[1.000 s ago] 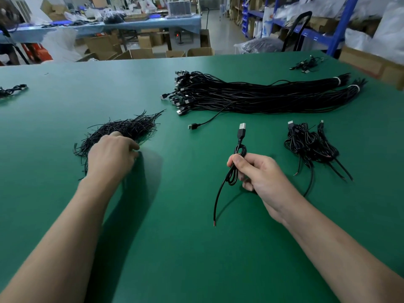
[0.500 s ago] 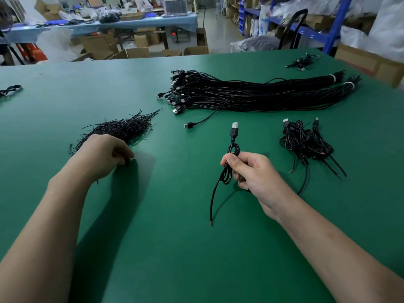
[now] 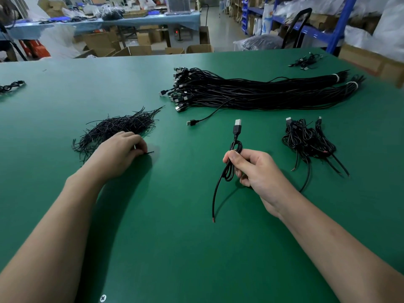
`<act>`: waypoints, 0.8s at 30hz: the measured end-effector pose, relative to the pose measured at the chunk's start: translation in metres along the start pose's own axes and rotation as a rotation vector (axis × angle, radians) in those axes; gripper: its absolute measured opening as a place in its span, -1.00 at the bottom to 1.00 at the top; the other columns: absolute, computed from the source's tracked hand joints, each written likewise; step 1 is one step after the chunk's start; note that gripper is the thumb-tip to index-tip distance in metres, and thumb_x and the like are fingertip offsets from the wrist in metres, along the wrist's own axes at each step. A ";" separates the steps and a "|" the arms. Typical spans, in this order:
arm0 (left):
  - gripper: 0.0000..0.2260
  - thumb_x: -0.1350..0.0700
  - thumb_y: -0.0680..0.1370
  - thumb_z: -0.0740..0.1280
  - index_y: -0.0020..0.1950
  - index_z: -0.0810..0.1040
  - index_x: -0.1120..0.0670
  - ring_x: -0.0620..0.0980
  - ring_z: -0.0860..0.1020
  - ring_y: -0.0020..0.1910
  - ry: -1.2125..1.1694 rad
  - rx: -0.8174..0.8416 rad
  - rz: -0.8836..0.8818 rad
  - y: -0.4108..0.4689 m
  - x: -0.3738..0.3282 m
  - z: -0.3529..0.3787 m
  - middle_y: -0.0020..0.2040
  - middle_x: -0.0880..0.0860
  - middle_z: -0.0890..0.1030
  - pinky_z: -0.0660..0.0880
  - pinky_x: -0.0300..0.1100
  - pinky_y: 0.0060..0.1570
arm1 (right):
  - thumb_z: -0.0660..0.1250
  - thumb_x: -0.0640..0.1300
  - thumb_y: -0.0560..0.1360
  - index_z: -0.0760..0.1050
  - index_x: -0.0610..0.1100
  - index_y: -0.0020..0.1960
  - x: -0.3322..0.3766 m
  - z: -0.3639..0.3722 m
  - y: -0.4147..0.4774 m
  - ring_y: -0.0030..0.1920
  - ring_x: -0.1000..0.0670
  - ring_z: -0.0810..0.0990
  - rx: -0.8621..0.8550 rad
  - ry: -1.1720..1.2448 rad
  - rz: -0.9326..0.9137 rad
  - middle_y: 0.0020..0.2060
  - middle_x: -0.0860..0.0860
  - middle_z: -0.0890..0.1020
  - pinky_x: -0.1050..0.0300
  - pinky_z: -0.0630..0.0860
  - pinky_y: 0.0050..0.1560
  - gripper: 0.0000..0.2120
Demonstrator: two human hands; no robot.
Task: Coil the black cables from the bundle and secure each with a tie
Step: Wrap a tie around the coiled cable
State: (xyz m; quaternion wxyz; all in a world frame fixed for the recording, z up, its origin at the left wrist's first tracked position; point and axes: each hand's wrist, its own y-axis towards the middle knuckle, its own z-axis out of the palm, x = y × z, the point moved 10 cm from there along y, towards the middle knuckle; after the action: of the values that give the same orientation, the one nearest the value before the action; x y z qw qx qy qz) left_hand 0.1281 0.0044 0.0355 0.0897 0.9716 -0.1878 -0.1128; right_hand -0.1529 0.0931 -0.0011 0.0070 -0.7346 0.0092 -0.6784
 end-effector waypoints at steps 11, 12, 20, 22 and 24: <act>-0.93 0.02 0.54 0.47 -0.13 0.63 -0.08 0.02 0.50 0.01 0.006 -0.126 -0.026 -0.004 0.009 -0.009 -0.08 -0.10 0.56 0.45 -0.03 -0.06 | 0.32 0.00 0.63 0.68 0.02 -0.18 0.004 0.002 0.000 -0.32 0.14 0.38 -0.003 0.017 -0.019 -0.41 0.12 0.41 0.31 0.33 -0.36 -0.74; -0.90 0.02 0.53 0.48 -0.15 0.61 -0.12 -0.01 0.49 -0.03 -0.018 -0.145 -0.034 -0.003 0.010 -0.009 -0.10 -0.14 0.53 0.44 -0.05 -0.09 | 0.32 -0.01 0.63 0.68 0.02 -0.19 0.004 0.002 0.000 -0.33 0.14 0.38 -0.002 0.024 -0.020 -0.41 0.13 0.41 0.31 0.33 -0.37 -0.73; -0.91 0.07 0.49 0.51 -0.14 0.67 -0.12 -0.15 0.48 -0.28 -0.270 -0.408 -0.130 -0.009 0.026 -0.021 -0.23 -0.13 0.58 0.44 -0.25 -0.18 | 0.31 -0.01 0.64 0.67 0.01 -0.18 0.003 0.005 0.000 -0.38 0.16 0.37 0.015 0.014 -0.031 -0.45 0.15 0.41 0.33 0.31 -0.39 -0.73; -0.92 0.07 0.49 0.50 -0.16 0.68 -0.12 -0.21 0.46 -0.35 -0.365 -0.432 -0.185 -0.010 0.034 -0.019 -0.31 -0.19 0.58 0.39 -0.41 -0.26 | 0.31 -0.01 0.64 0.67 -0.01 -0.17 0.003 0.004 0.000 -0.39 0.17 0.38 0.012 0.013 -0.035 -0.46 0.15 0.42 0.33 0.31 -0.40 -0.74; -0.95 0.03 0.49 0.49 -0.17 0.69 -0.12 -0.25 0.45 -0.38 -0.425 -0.448 -0.247 -0.011 0.043 -0.017 -0.36 -0.23 0.58 0.34 -0.50 -0.31 | 0.31 -0.01 0.64 0.67 -0.01 -0.16 0.003 0.004 0.000 -0.39 0.17 0.38 0.011 0.009 -0.040 -0.45 0.15 0.42 0.32 0.31 -0.40 -0.74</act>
State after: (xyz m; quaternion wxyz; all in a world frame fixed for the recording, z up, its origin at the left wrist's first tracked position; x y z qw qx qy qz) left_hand 0.1748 0.0003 0.0413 0.2457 0.8977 -0.0535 -0.3618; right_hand -0.1492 0.0931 0.0016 -0.0026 -0.7317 -0.0089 -0.6816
